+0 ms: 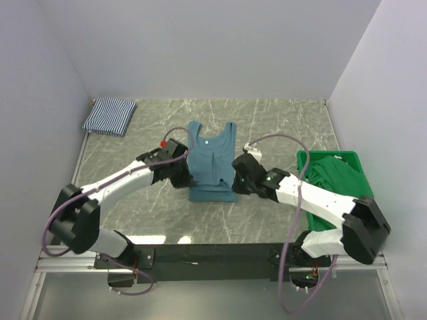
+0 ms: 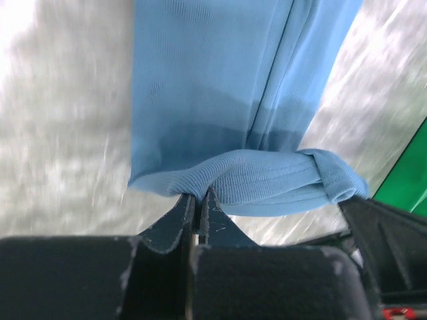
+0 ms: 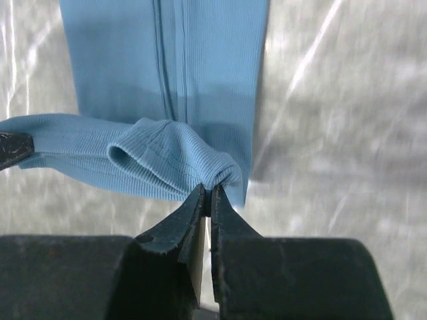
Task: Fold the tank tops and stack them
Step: Fold the tank top
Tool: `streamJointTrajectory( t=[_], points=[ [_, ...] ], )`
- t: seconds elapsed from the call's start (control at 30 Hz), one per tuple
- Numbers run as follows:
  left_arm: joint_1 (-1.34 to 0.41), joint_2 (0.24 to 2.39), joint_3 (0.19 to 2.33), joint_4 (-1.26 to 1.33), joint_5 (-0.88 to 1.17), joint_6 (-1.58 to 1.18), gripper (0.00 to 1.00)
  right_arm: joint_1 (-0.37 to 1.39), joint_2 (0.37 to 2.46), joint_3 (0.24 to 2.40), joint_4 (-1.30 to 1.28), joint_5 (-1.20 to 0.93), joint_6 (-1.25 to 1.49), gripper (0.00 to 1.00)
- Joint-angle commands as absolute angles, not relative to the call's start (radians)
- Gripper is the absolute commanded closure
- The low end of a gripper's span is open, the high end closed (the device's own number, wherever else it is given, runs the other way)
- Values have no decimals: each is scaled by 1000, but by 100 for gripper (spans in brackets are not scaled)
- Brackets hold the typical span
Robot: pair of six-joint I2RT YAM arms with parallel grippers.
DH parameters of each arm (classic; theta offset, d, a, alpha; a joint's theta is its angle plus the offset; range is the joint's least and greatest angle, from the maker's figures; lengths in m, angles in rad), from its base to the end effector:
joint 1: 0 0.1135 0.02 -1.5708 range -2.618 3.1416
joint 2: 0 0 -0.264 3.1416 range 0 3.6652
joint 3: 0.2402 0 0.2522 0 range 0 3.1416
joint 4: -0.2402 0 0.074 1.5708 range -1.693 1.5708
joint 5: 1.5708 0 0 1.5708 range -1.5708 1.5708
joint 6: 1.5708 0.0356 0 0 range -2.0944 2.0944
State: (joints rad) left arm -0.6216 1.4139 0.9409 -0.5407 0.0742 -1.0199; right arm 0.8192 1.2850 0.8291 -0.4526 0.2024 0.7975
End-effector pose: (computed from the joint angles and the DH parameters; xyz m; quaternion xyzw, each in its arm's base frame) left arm 0.2277 -0.1664 0.2231 -0.1801 0.9438 -0.2254 0.1612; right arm 0.1820 0.1842 0.2270 0.0226 0.9411 0.1679 0.2925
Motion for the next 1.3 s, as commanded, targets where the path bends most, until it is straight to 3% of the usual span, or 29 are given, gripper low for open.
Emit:
streamJointTrajectory(
  t=[0.0,0.27,0.37,0.43,0.47,0.53,0.57,0.7,0.83,0.97,1.27],
  points=[
    [-566,1491,1050,-511,75,-945,99,747,1362,946,-374,204,687,98],
    [-442,1750,1241,-454,133,-913,99,611,1656,1230,-339,108,575,99],
    [-402,1868,1357,-459,139,-878,97,557,1778,1349,-371,75,552,94],
    [-370,1934,1445,-458,167,-862,90,535,1850,1400,-388,61,538,83],
    [-361,1987,1478,-474,173,-862,80,520,1871,1449,-400,63,535,72],
    [-344,2009,1526,-471,175,-847,64,506,1905,1477,-422,60,525,63],
    [-338,2006,1534,-472,169,-847,50,497,1905,1489,-423,61,522,59],
    [-318,1936,1510,-457,161,-848,37,491,1859,1479,-433,97,505,54],
    [-331,1856,1427,-430,175,-868,40,502,1783,1404,-400,98,528,54],
    [-385,1783,1327,-422,143,-914,54,564,1744,1310,-394,127,561,56],
    [-486,1622,990,-330,112,-976,52,650,1652,1039,-312,164,655,58]
  ],
)
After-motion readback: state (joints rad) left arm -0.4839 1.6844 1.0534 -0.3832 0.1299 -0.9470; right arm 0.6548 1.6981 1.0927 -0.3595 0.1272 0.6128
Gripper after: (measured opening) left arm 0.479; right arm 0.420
